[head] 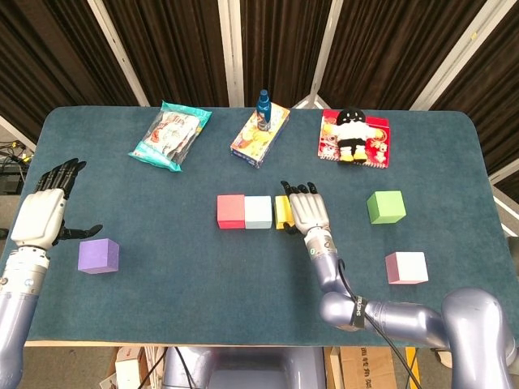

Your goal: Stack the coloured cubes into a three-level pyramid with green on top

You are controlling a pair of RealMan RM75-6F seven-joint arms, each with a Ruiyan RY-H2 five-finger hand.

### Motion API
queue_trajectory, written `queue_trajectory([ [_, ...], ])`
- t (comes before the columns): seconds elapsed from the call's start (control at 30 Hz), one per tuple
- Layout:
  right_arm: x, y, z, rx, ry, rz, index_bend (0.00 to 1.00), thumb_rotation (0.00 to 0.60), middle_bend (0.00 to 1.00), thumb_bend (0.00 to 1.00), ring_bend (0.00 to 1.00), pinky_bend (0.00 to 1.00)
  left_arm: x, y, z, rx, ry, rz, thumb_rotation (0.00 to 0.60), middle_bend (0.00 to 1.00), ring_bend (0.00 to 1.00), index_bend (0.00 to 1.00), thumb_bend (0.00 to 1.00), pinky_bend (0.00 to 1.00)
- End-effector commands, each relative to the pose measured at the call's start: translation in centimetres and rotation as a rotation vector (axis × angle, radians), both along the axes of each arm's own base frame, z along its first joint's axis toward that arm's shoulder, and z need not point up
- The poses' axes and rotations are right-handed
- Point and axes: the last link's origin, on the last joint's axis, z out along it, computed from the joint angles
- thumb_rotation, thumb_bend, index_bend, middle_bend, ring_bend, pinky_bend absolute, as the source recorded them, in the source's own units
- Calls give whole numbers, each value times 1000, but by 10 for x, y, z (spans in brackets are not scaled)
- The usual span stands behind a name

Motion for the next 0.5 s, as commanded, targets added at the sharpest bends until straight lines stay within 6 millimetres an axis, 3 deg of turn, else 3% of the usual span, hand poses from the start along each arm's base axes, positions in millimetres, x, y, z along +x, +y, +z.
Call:
queue_trajectory([
  [0.03,0,0,0,1,0,-3,0,600,215,344,124,0,0,0,0,0,-1,0,600,5,0,0,107,18],
  [0.5,1,1,-4,1,-8,-12,0,600,215,343,124,0,0,0,0,-2,-3,-1,600,6,0,0,107,18],
])
